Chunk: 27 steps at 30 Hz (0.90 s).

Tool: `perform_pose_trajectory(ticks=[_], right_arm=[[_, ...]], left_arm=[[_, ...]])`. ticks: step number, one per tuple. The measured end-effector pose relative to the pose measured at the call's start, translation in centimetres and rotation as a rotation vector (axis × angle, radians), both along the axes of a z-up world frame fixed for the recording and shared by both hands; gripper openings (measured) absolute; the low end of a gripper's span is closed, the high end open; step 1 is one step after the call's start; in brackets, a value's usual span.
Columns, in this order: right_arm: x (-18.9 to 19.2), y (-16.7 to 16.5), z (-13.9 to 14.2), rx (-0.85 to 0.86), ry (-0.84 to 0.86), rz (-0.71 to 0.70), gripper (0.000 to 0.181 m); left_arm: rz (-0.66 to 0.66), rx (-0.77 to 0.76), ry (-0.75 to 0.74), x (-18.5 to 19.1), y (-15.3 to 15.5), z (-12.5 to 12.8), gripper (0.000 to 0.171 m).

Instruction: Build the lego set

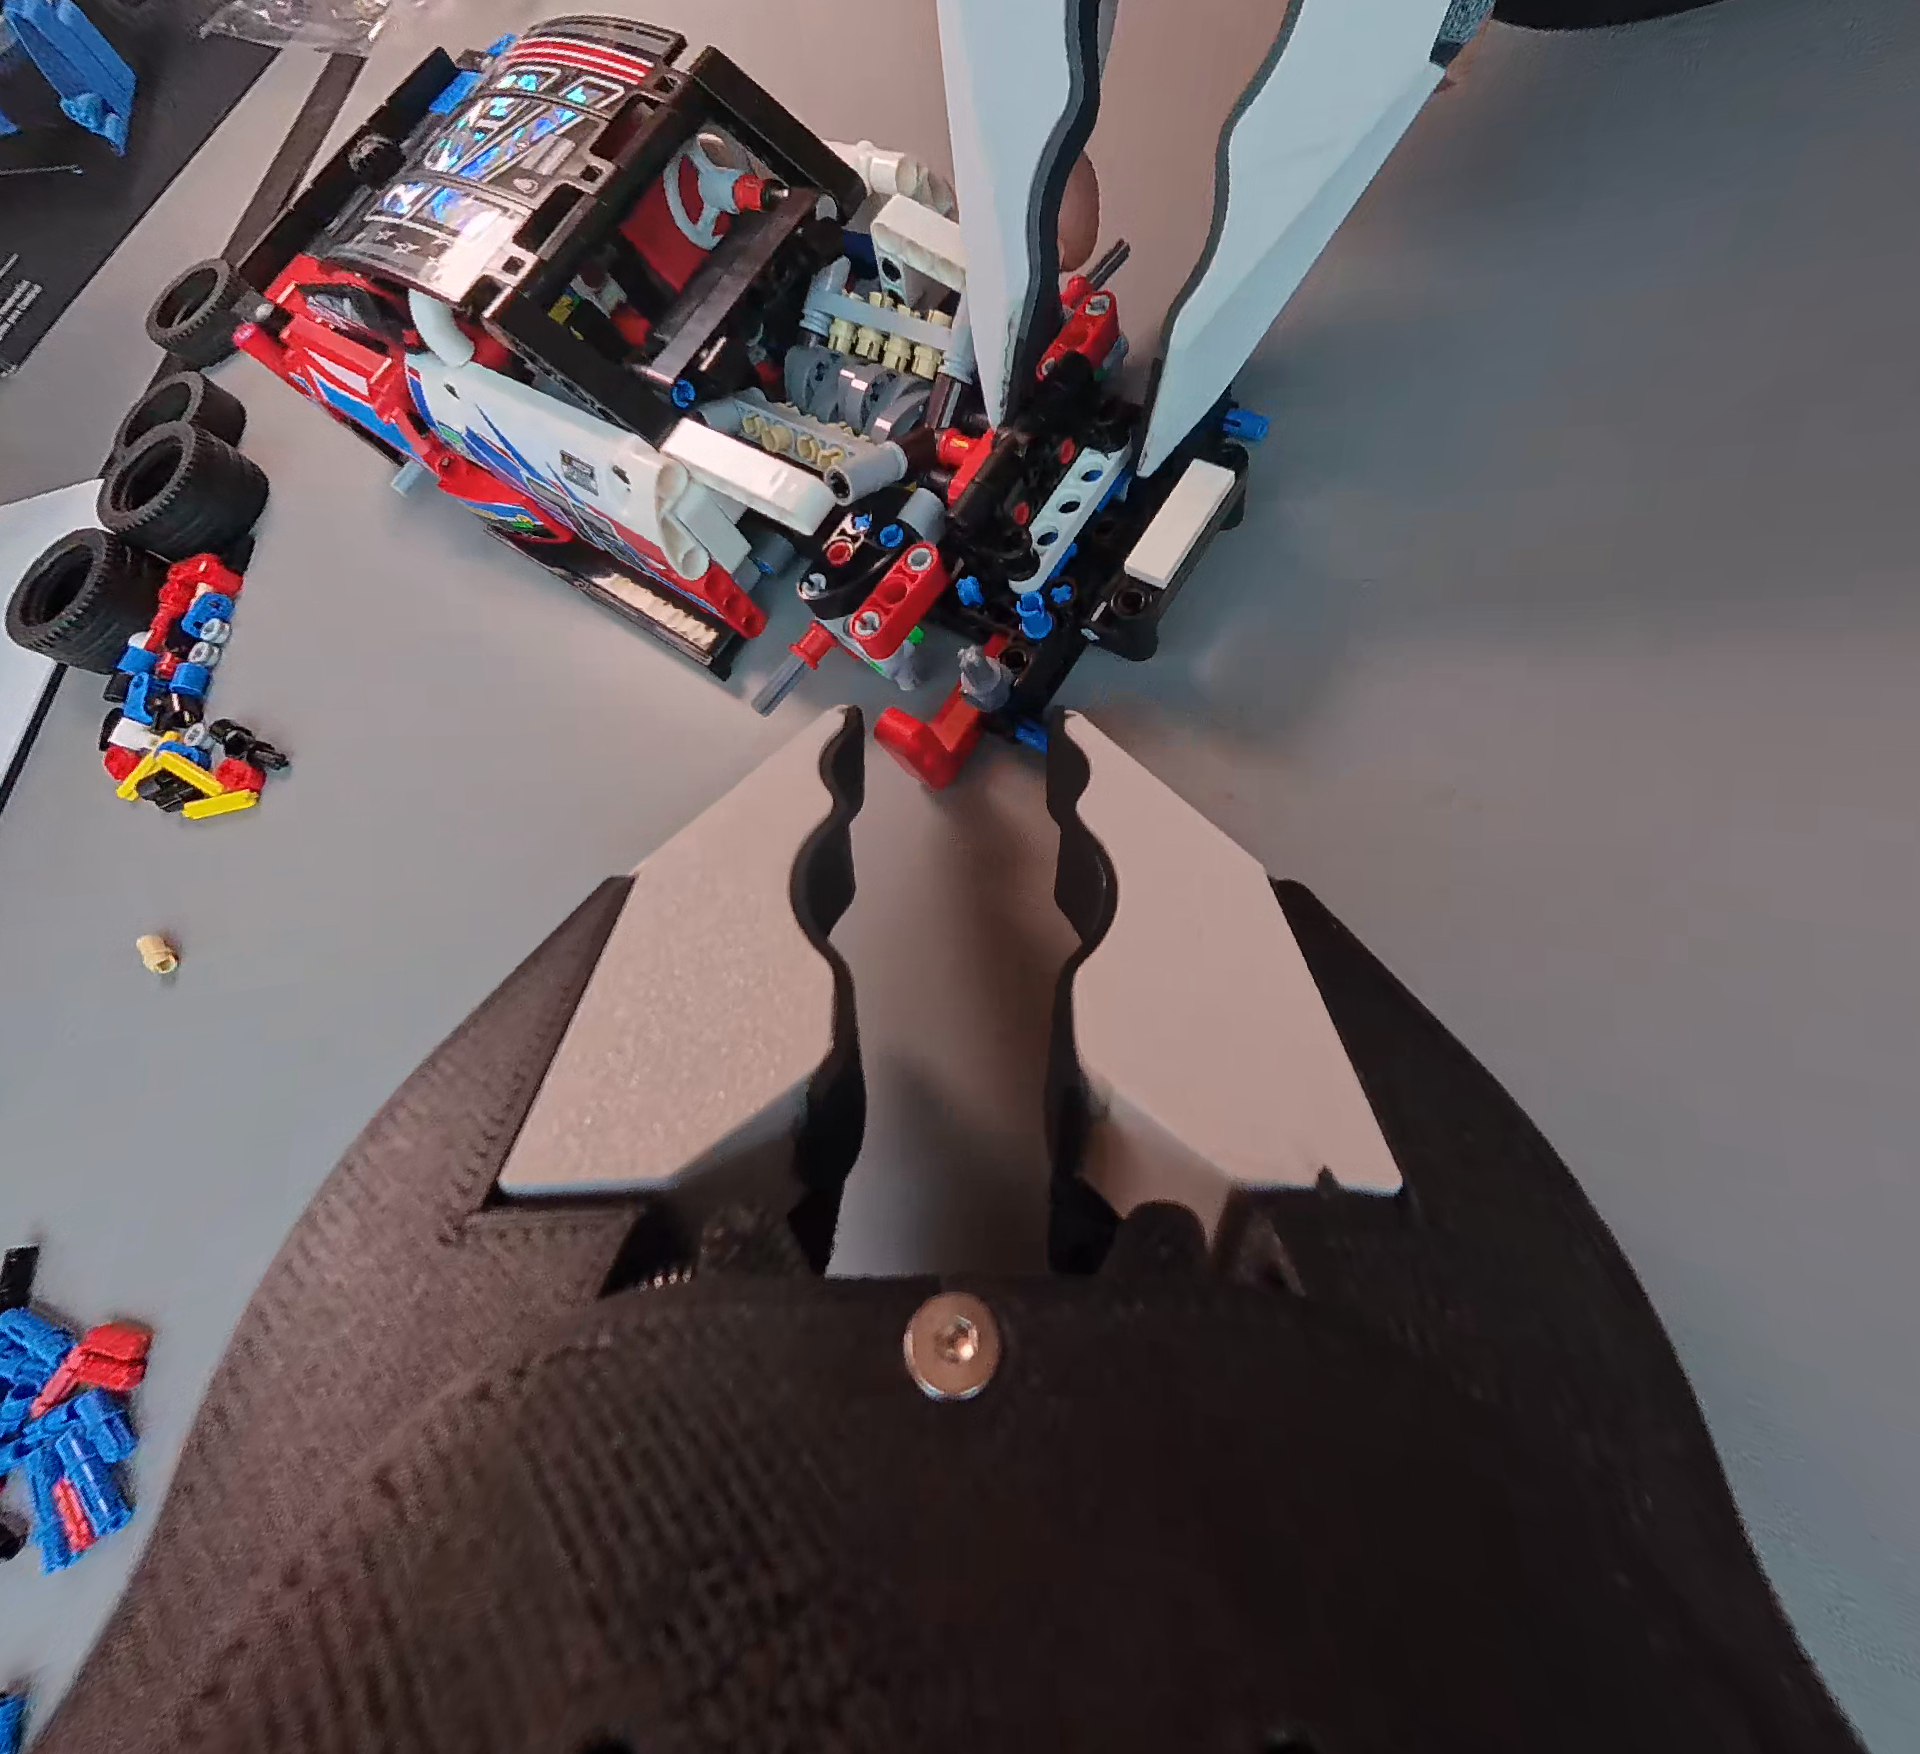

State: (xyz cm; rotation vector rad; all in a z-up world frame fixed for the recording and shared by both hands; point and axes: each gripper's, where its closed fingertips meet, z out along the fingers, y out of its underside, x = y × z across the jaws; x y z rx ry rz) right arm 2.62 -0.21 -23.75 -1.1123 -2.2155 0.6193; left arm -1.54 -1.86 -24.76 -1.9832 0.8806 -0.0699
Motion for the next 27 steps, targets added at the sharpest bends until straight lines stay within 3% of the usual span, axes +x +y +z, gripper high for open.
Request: perform_pose_trajectory(ticks=[13, 18, 20, 23, 25, 27], right_arm=[[-1.4, -0.3, 0.2, 0.057, -0.063, -0.063, 0.006], [-3.8, -0.5, 0.4, -0.022, 0.024, -0.153, 0.006], [-4.4, -1.4, 0.9, -0.152, 0.062, -0.143, 0.024], [-4.0, -1.6, 5.2, -0.308, 0.178, -0.068, 0.037], [-2.7, 0.5, 7.4, -0.262, 0.231, -0.028, 0.044], [-0.7, 4.1, 6.8, -0.107, 0.165, 0.017, 0.062]], left_arm=[[0.007, 0.009, 0.031, -1.1, 0.3, -0.1, 0.030], [0.115, 0.031, 0.047, -4.8, 0.9, 0.2, 0.037], [0.214, 0.058, 0.025, -7.2, 1.0, 0.9, 0.035], [0.335, 0.092, -0.090, -9.4, 0.2, 2.5, 0.034], [0.312, 0.069, -0.167, -8.9, -1.0, 3.0, 0.037], [0.221, -0.001, -0.222, -7.0, -2.3, 2.6, 0.043]])
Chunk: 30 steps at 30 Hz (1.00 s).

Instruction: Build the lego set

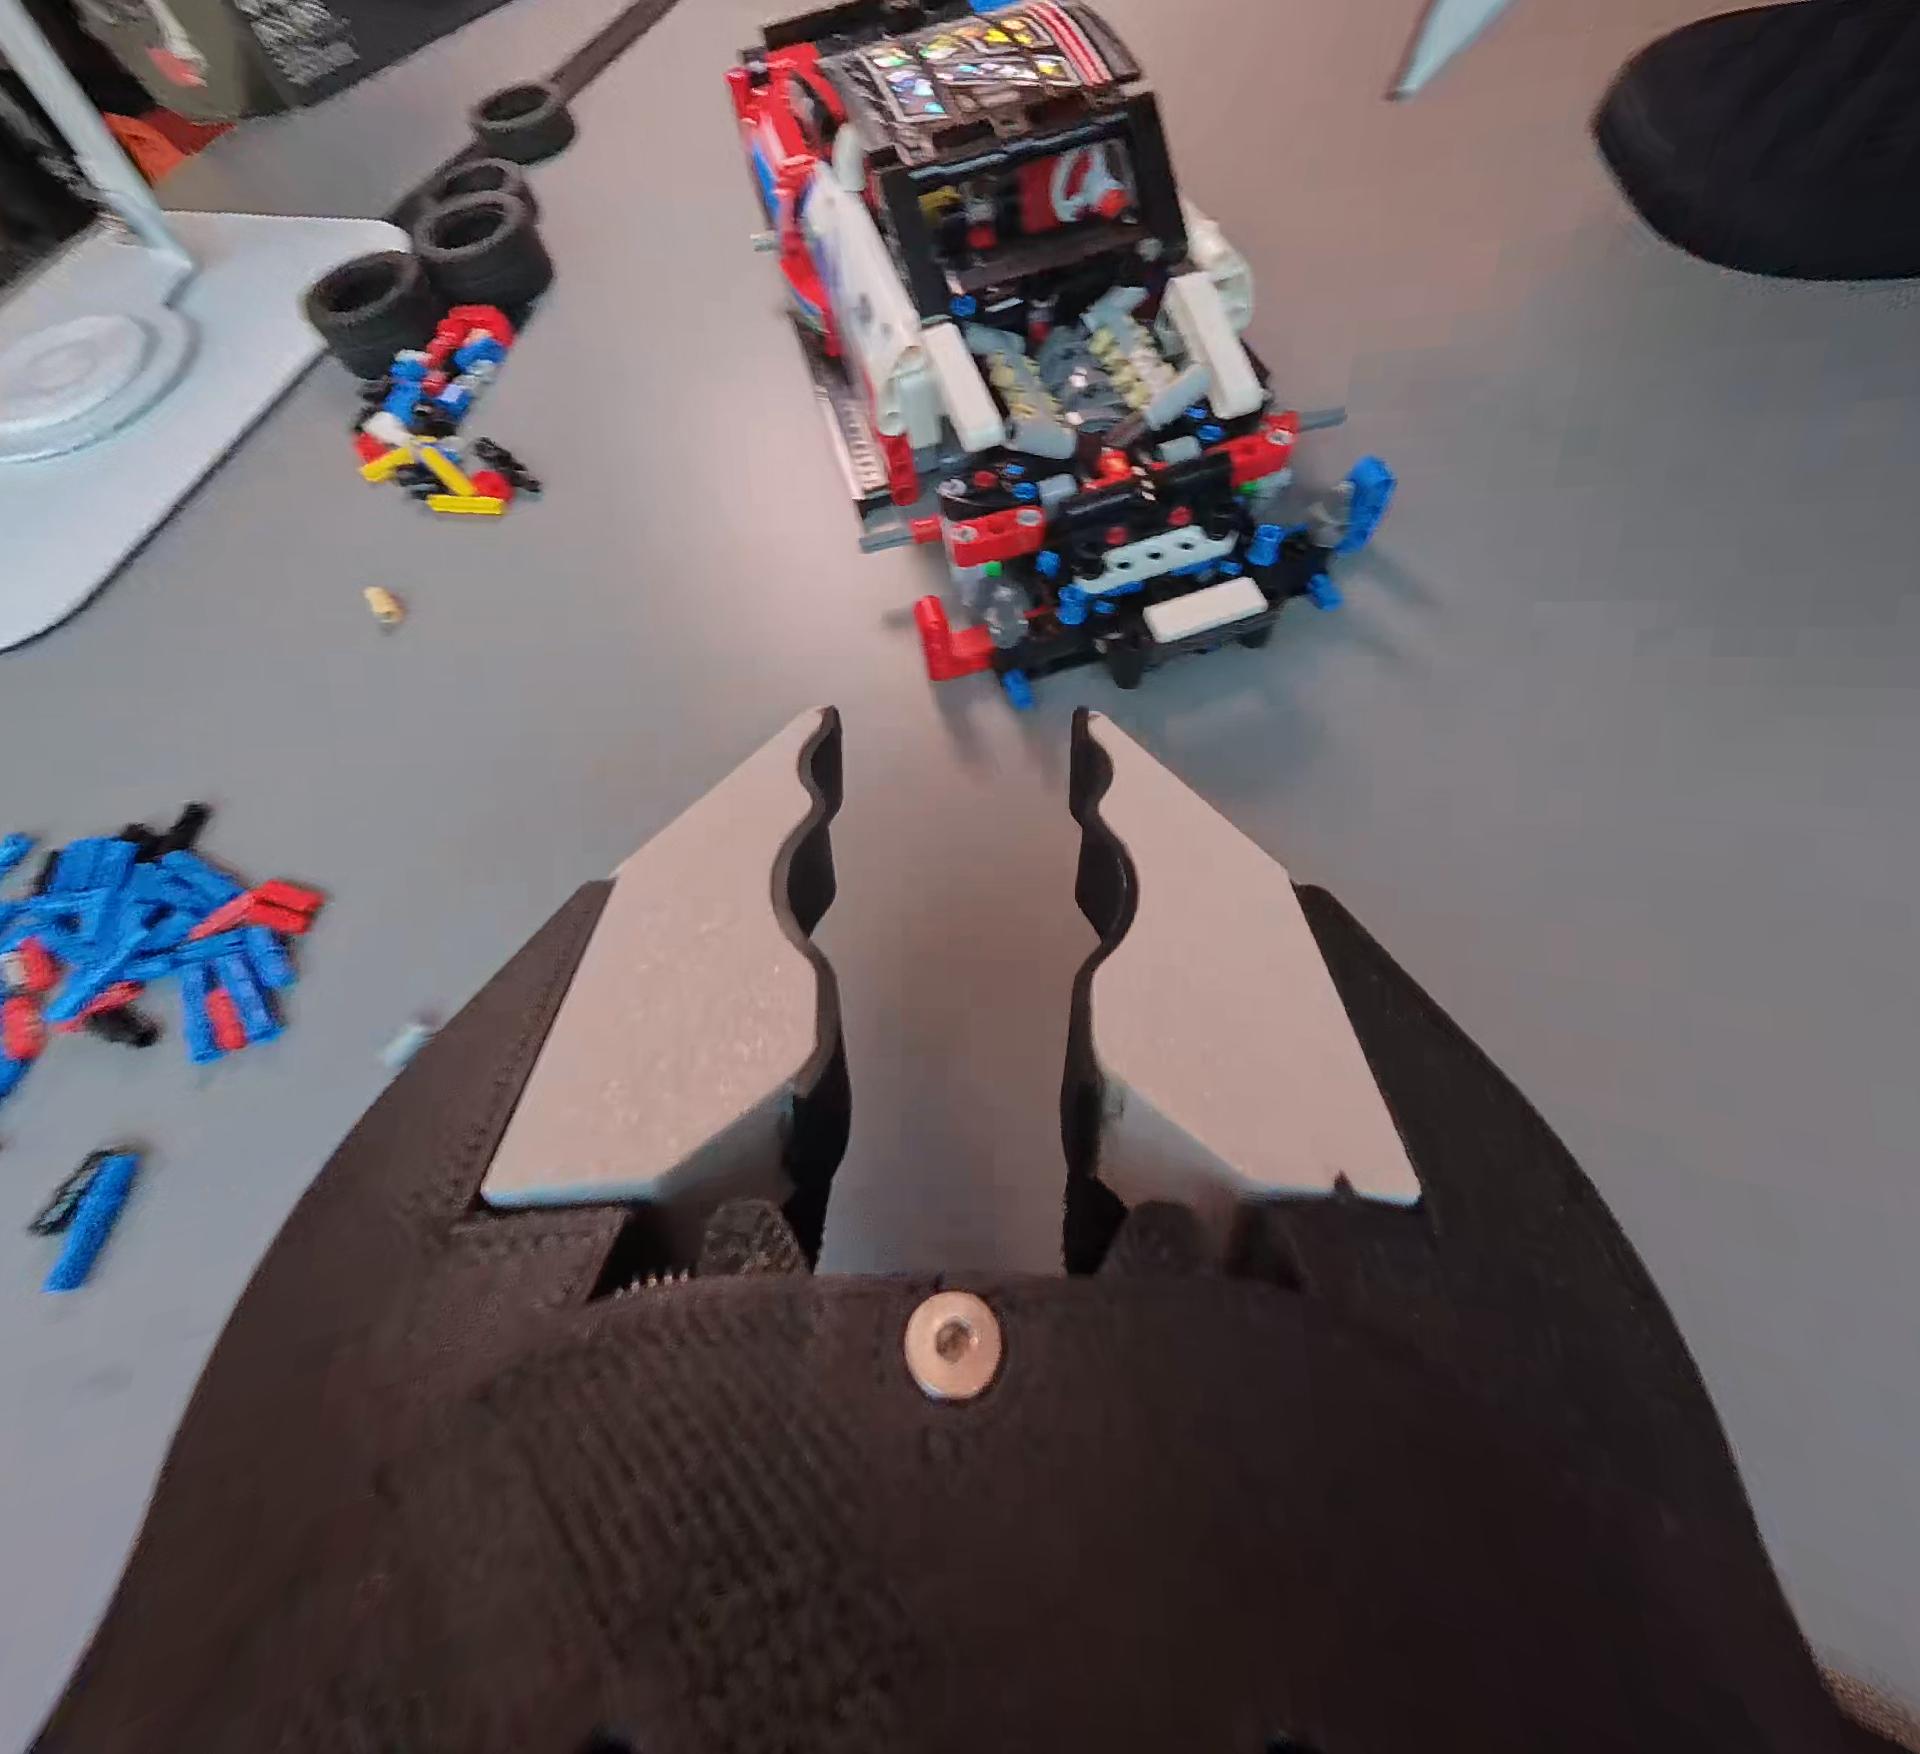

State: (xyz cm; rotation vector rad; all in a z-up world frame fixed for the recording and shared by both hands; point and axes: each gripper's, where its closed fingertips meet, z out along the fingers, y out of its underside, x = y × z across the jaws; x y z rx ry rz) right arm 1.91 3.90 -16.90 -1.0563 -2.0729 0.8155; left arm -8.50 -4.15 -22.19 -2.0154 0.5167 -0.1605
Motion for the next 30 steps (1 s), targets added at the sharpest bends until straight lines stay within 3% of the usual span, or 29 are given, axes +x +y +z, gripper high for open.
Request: perform_pose_trajectory(ticks=[3, 6, 10, 15, 26, 30], right_arm=[[1.4, 7.2, -2.4, 0.175, -0.109, -0.030, 0.083], [0.8, 10.6, -4.2, 0.220, -0.212, -0.005, 0.095], [-1.1, 10.7, -5.7, 0.259, -0.310, 0.097, 0.099], [-2.0, 10.3, -5.8, 0.233, -0.311, 0.085, 0.099], [-0.8, 9.8, -5.8, 0.177, -0.279, -0.036, 0.100], [-0.7, 10.1, -6.3, 0.248, -0.302, -0.062, 0.109]], left_arm=[[-0.090, -0.129, -0.060, 2.9, -0.9, -1.6, 0.054], [-0.126, -0.174, -0.004, 4.9, -0.4, -2.7, 0.057], [-0.075, -0.184, 0.105, 4.5, 1.3, -3.4, 0.037], [-0.062, -0.184, 0.062, 3.8, 1.5, -3.6, 0.025], [-0.103, -0.219, 0.023, 3.2, 2.1, -3.6, 0.023], [-0.176, -0.222, 0.067, 4.4, 2.5, -3.7, 0.022]])
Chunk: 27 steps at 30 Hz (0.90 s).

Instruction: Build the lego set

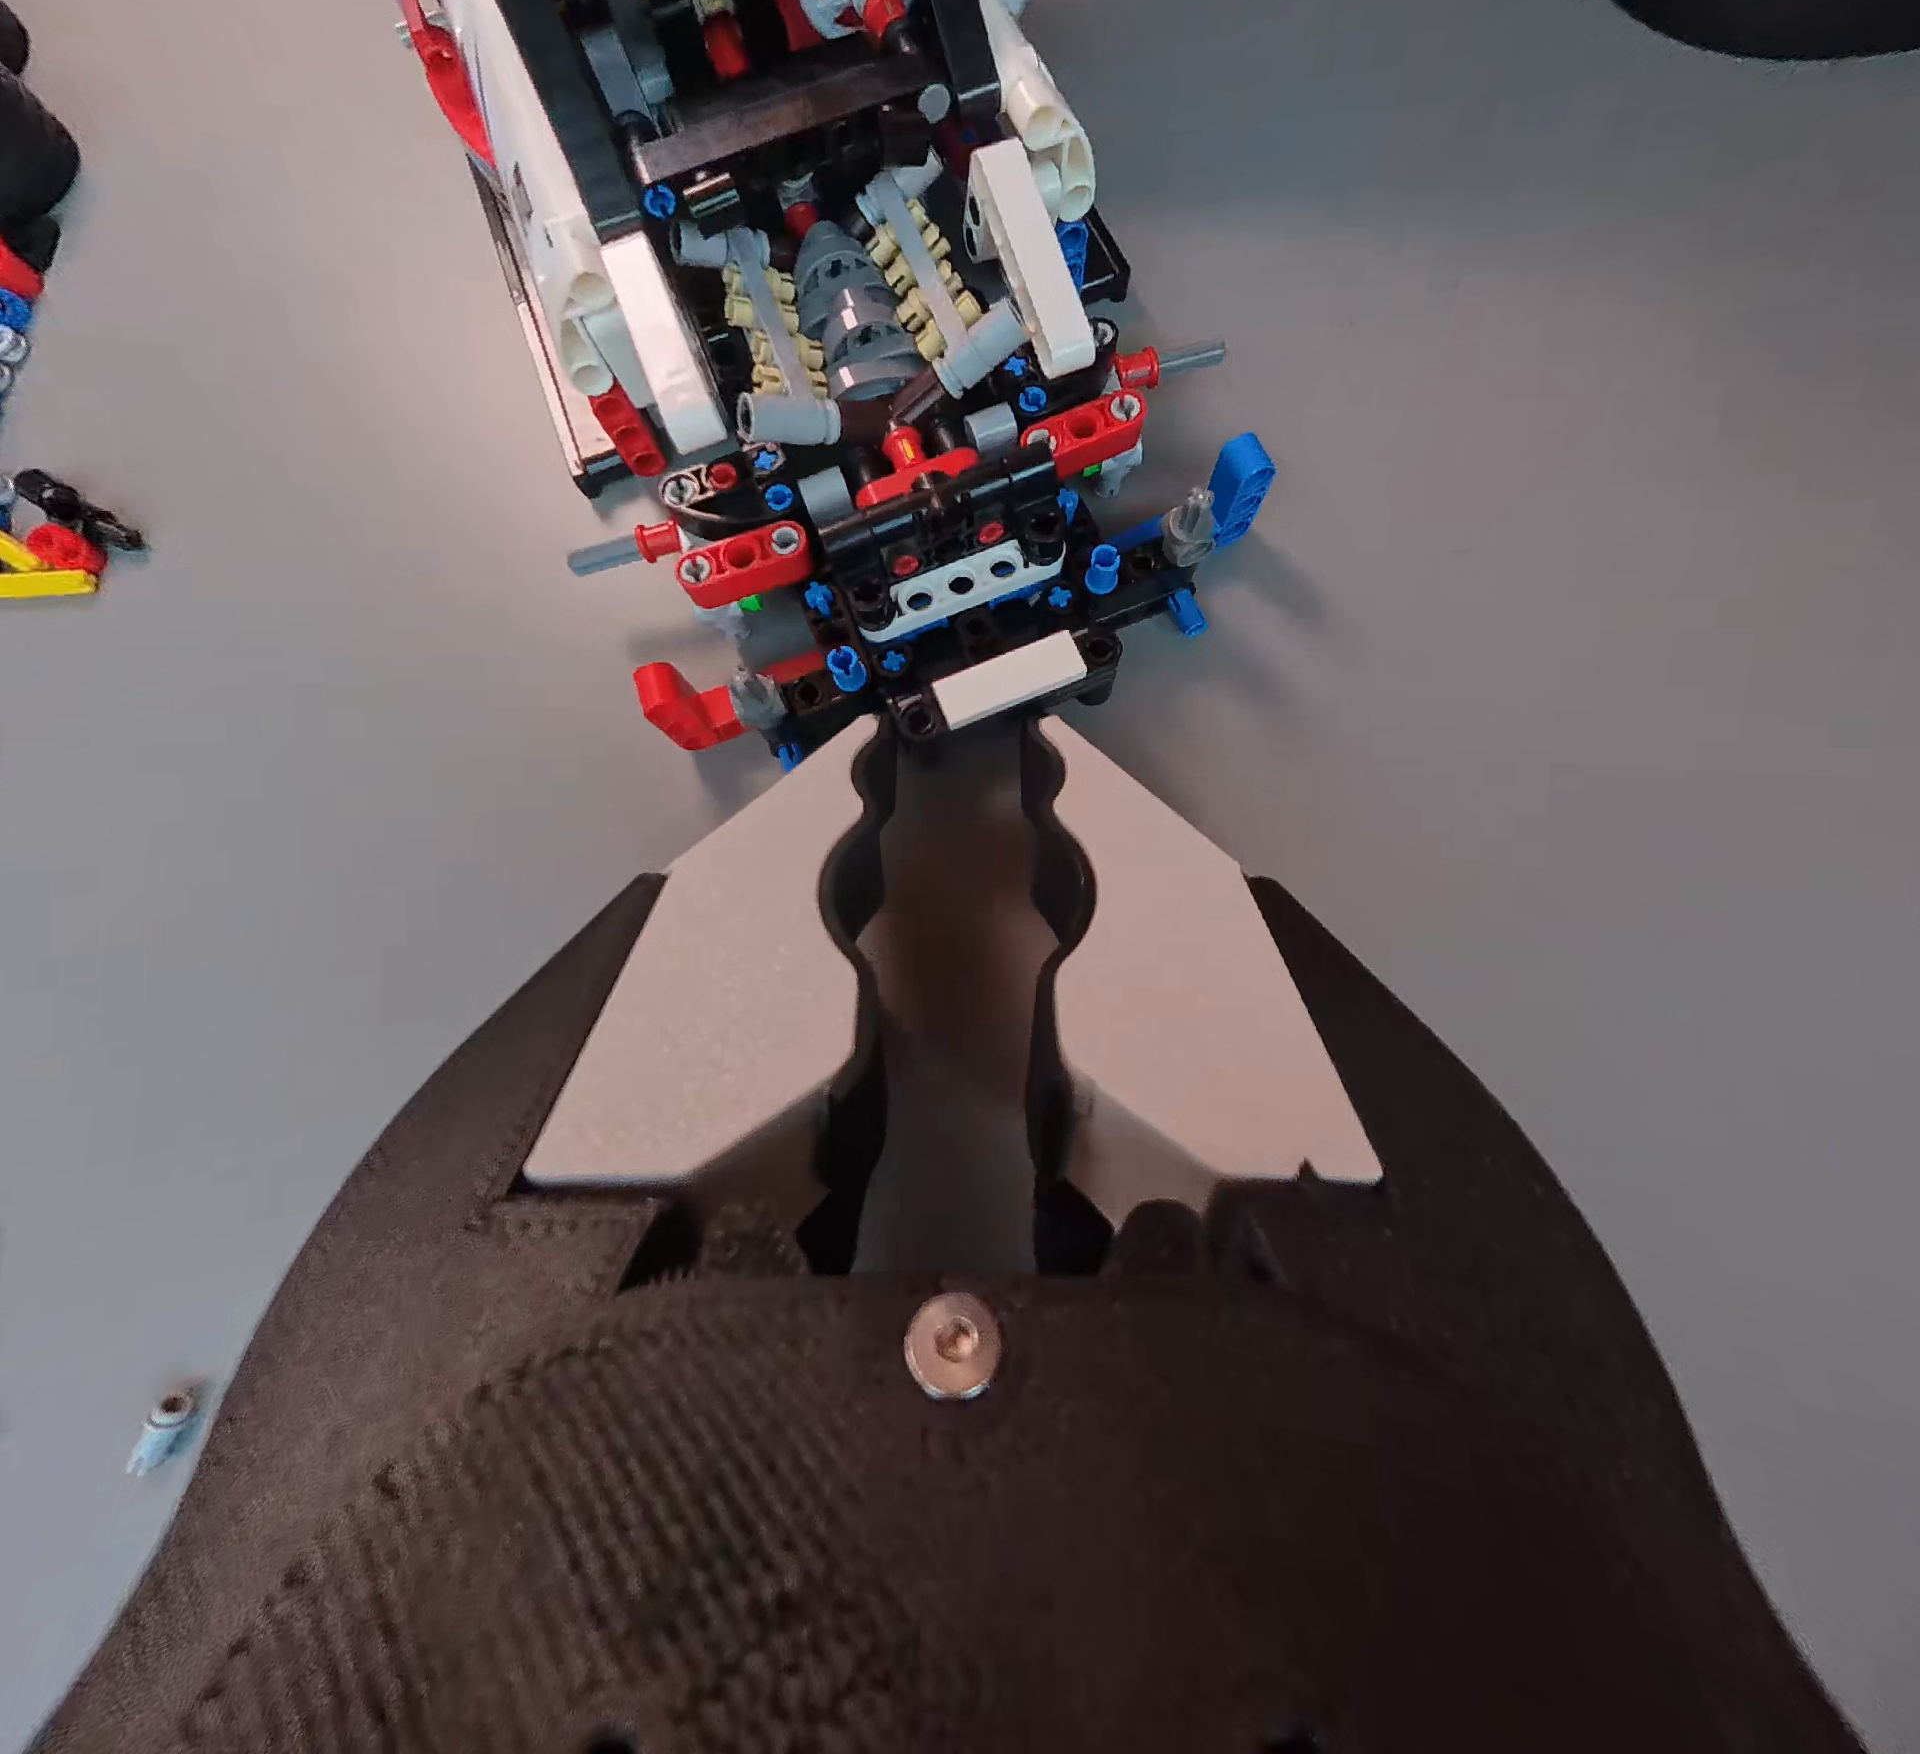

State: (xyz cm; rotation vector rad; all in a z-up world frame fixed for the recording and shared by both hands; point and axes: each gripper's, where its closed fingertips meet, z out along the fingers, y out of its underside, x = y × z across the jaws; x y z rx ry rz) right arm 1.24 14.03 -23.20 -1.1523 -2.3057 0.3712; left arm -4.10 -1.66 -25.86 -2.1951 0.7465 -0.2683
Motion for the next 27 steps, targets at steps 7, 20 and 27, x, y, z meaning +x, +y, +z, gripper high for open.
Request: perform_pose_trajectory(ticks=[7, 20, 27], right_arm=[[0.4, -0.1, 0.3, -0.042, 0.030, -0.042, 0.106], [0.7, -2.0, 0.3, -0.073, 0.154, -0.388, 0.106], [0.4, -1.8, 0.4, -0.069, 0.246, -0.488, 0.106]], left_arm=[[0.057, 0.023, -0.026, -2.0, 0.1, 0.3, 0.036], [0.345, 0.267, -0.138, -8.6, -1.7, 4.6, 0.059], [0.433, 0.417, -0.098, -9.7, -1.3, 6.7, 0.060]])
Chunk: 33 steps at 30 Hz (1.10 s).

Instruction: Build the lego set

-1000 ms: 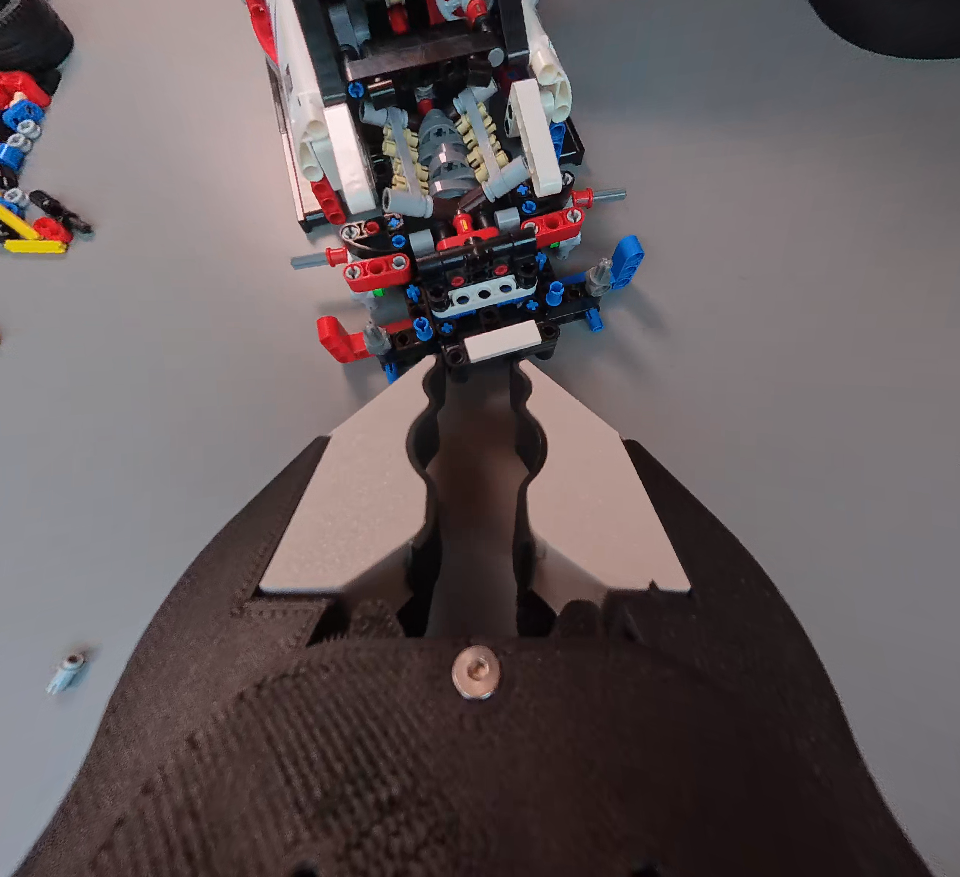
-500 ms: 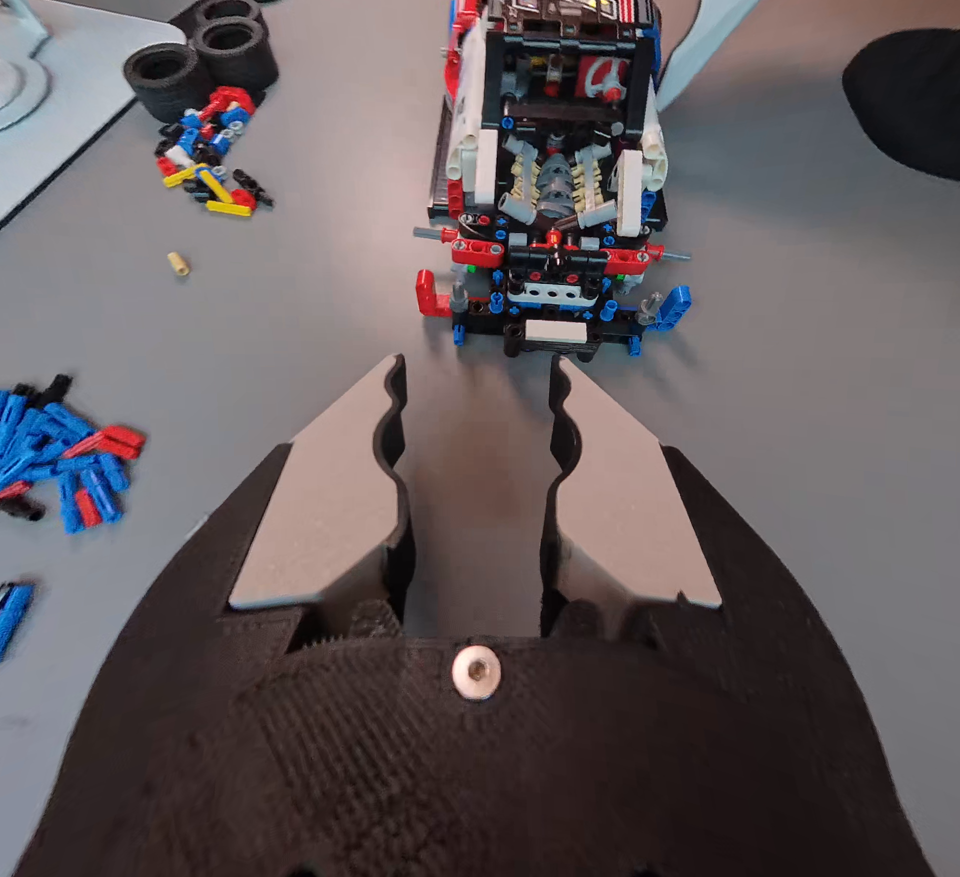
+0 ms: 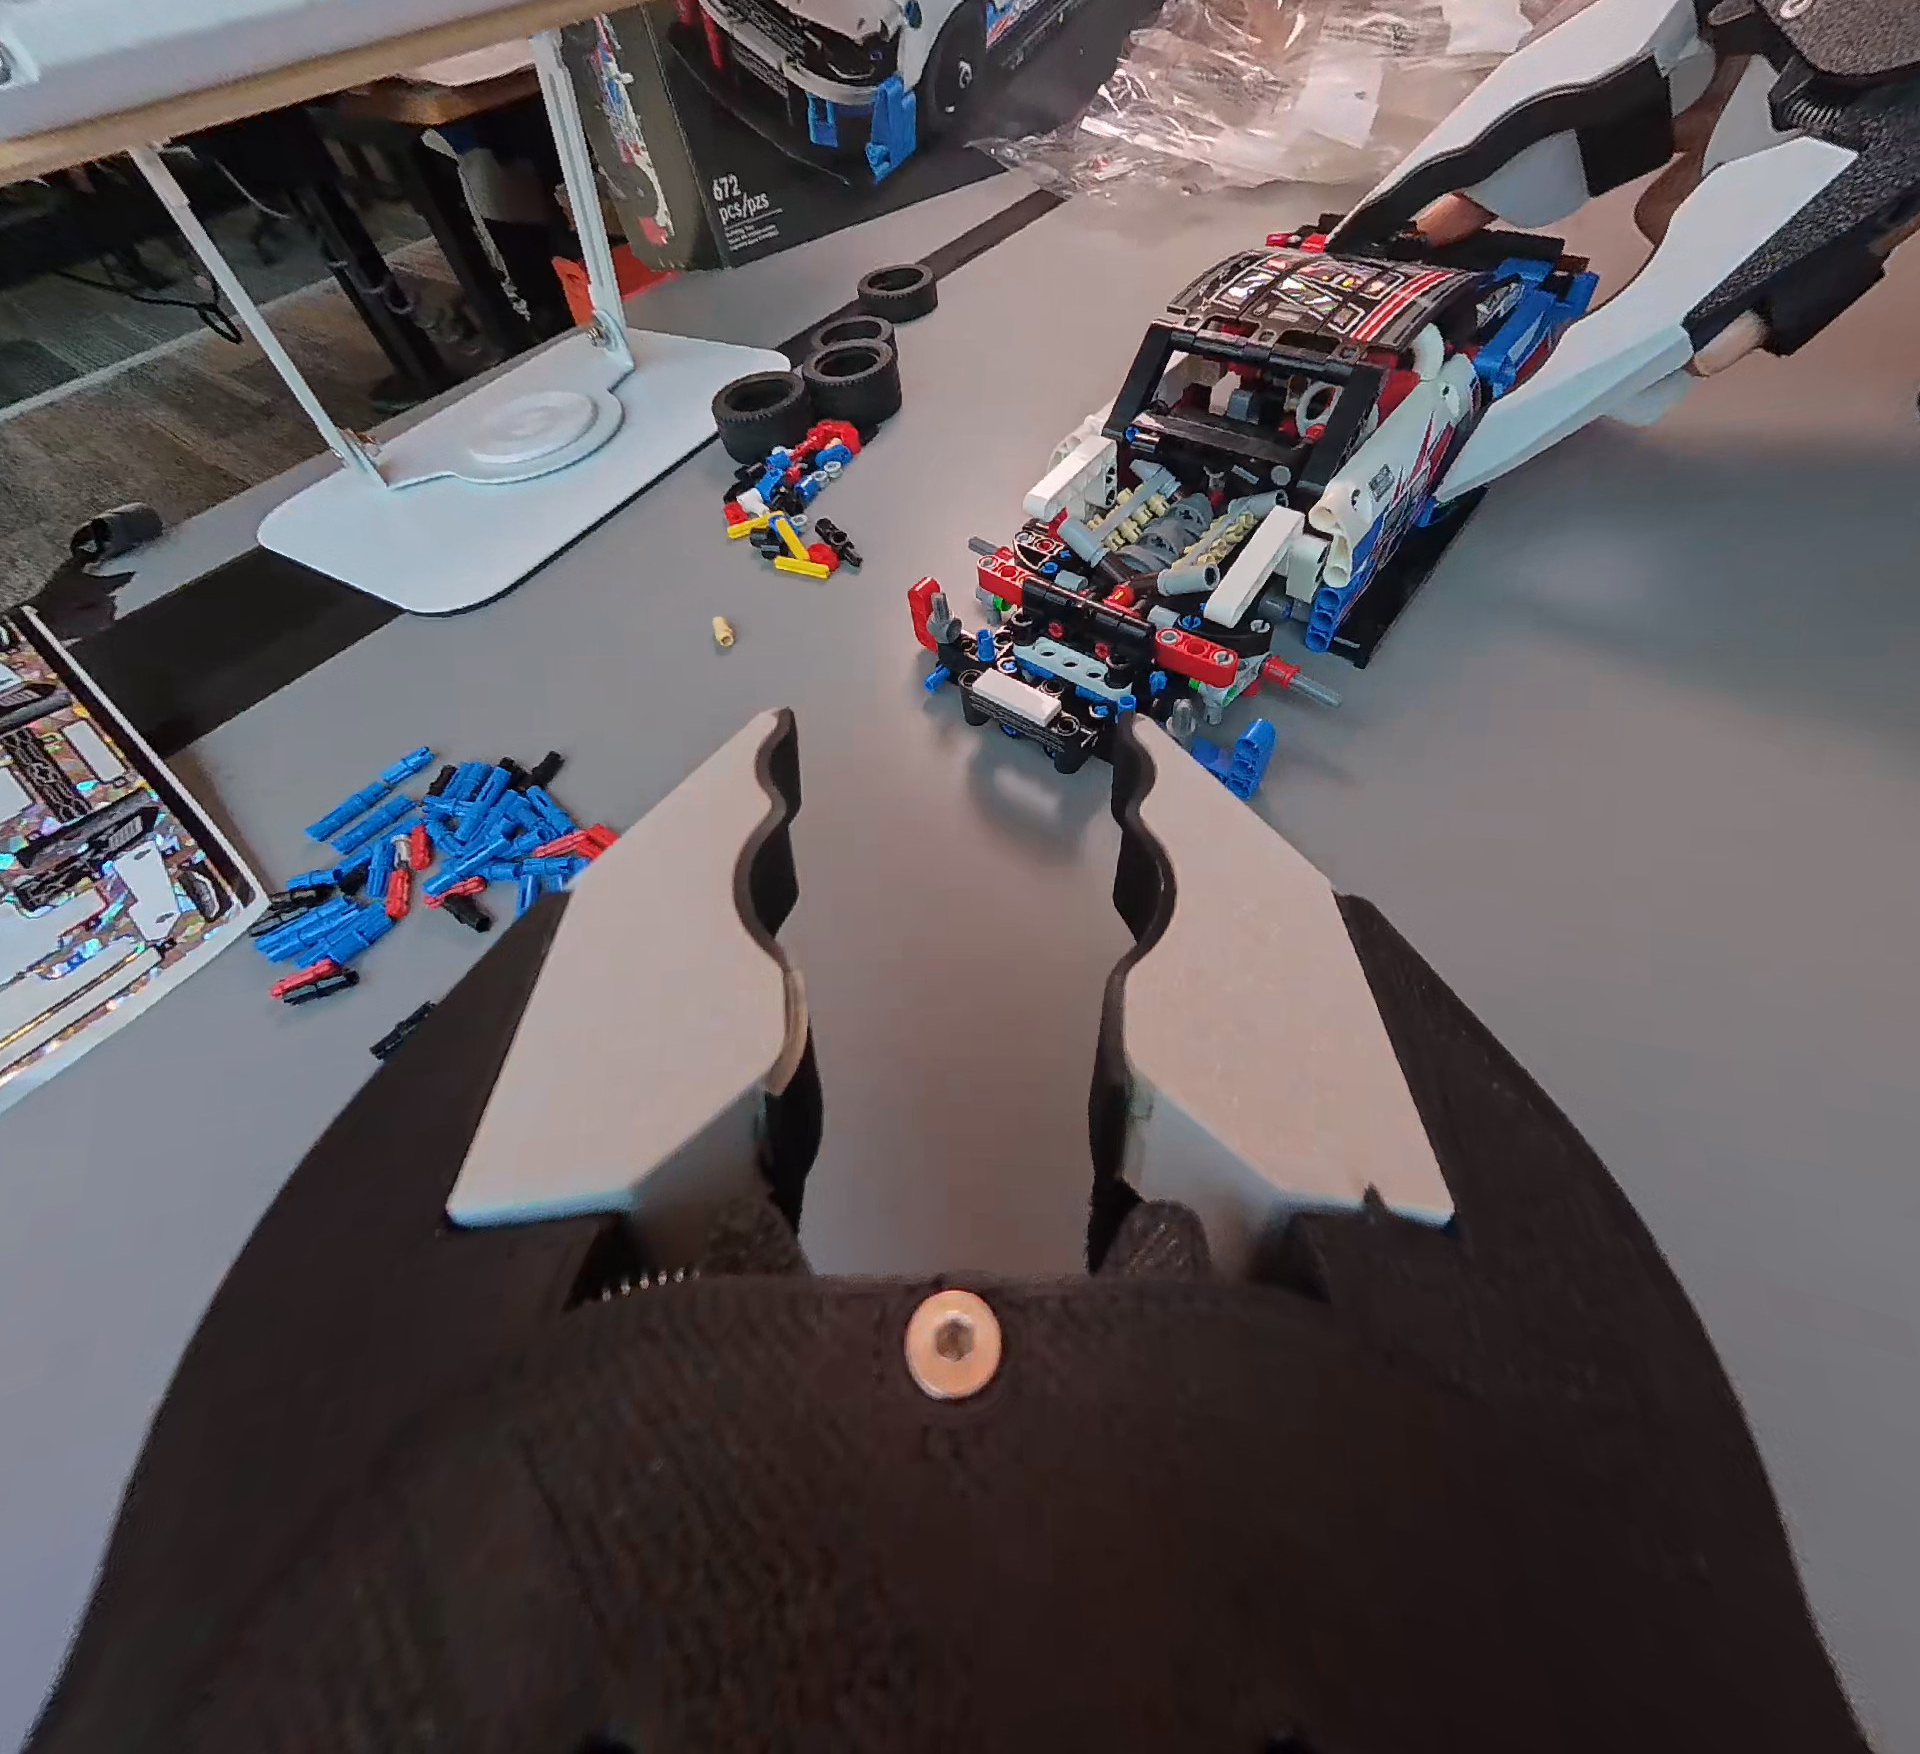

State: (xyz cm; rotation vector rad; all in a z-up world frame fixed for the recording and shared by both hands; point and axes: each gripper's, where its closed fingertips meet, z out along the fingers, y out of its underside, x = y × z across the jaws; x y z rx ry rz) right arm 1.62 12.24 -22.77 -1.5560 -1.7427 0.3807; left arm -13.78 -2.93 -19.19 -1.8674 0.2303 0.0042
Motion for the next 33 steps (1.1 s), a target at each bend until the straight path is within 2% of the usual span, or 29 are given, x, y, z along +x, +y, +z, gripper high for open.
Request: perform_pose_trajectory(ticks=[9, 17, 22, 27, 29, 30, 32, 33], right_arm=[[-0.4, 0.3, 0.1, 0.014, 0.060, 0.075, 0.105], [-0.8, 0.4, 0.8, 0.057, 0.201, 0.186, 0.098], [-1.1, -0.7, 4.7, -0.055, 0.431, 0.211, 0.089], [-1.1, 0.2, 7.8, -0.094, 0.627, 0.159, 0.079], [-1.3, 1.2, 9.7, -0.094, 0.708, 0.135, 0.068], [-1.5, 1.9, 10.9, -0.086, 0.748, 0.122, 0.053], [-2.3, 3.5, 13.2, -0.053, 0.795, 0.107, 0.000], [-3.1, 4.3, 14.2, -0.034, 0.796, 0.096, 0.000]], left_arm=[[-0.010, -0.014, 0.061, 0.8, 0.3, -0.9, 0.059], [0.014, 0.066, 0.088, 0.5, 0.1, 0.7, 0.054], [0.035, 0.102, 0.092, -0.1, -0.2, 1.6, 0.052], [0.054, 0.150, 0.091, -0.2, -0.3, 2.5, 0.049], [0.087, 0.186, 0.104, -0.7, 0.1, 3.3, 0.044], [0.107, 0.200, 0.120, -1.1, 0.5, 3.8, 0.042], [0.135, 0.225, 0.160, -1.8, 1.8, 5.3, 0.035], [0.152, 0.238, 0.186, -2.4, 2.6, 6.2, 0.030]])
